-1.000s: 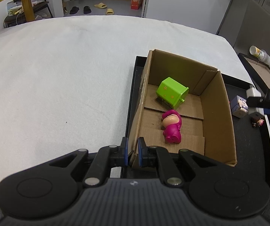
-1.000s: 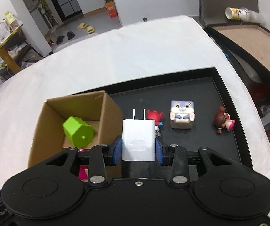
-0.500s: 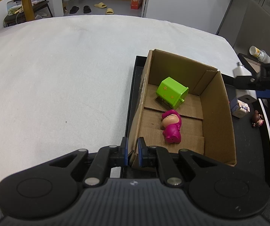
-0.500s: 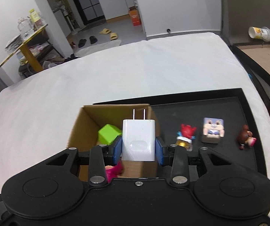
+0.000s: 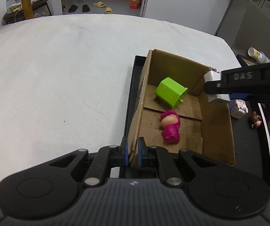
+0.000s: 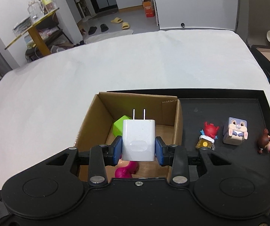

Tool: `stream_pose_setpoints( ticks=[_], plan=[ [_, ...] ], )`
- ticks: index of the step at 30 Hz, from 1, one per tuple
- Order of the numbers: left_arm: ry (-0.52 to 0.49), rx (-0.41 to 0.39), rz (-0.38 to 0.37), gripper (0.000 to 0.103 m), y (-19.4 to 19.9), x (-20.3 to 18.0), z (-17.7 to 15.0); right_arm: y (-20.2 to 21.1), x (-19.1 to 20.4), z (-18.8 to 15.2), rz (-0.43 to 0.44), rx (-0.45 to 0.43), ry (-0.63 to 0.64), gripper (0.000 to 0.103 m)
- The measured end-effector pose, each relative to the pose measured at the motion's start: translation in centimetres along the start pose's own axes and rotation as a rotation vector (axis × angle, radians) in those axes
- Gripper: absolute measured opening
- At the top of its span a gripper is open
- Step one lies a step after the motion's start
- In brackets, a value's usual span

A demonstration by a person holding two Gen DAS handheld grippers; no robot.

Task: Organize rigid objects
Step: 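Lift the white charger with the right gripper over the cardboard box, then open the right gripper to drop the white charger into the box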

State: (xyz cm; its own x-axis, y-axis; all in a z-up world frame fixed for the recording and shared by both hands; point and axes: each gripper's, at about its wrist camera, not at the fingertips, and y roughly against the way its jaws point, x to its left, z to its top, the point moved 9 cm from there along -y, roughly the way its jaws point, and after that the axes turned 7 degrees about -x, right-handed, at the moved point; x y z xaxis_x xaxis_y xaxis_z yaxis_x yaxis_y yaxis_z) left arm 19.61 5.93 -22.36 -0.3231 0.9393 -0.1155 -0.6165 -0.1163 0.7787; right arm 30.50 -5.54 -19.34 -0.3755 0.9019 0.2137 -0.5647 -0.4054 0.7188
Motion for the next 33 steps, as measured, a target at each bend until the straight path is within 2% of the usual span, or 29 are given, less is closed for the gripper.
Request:
stream_pose_setpoints(
  ticks=[15, 29, 33],
  plan=[
    [0.008, 0.002, -0.015, 0.01, -0.3, 0.2, 0.0, -4.0, 0.4, 0.0, -0.064, 0.049, 0.11, 0.038],
    [-0.002, -0.003, -0.003, 0.01, -0.3, 0.1, -0.1, 0.1, -2.3, 0.5, -0.007, 0.007, -0.029, 0.04],
    [0.006, -0.006, -0.004, 0.01, -0.1, 0.2, -0.1, 1.0, -3.7, 0.7, -0.022, -0.014, -0.046, 0.042]
  ],
)
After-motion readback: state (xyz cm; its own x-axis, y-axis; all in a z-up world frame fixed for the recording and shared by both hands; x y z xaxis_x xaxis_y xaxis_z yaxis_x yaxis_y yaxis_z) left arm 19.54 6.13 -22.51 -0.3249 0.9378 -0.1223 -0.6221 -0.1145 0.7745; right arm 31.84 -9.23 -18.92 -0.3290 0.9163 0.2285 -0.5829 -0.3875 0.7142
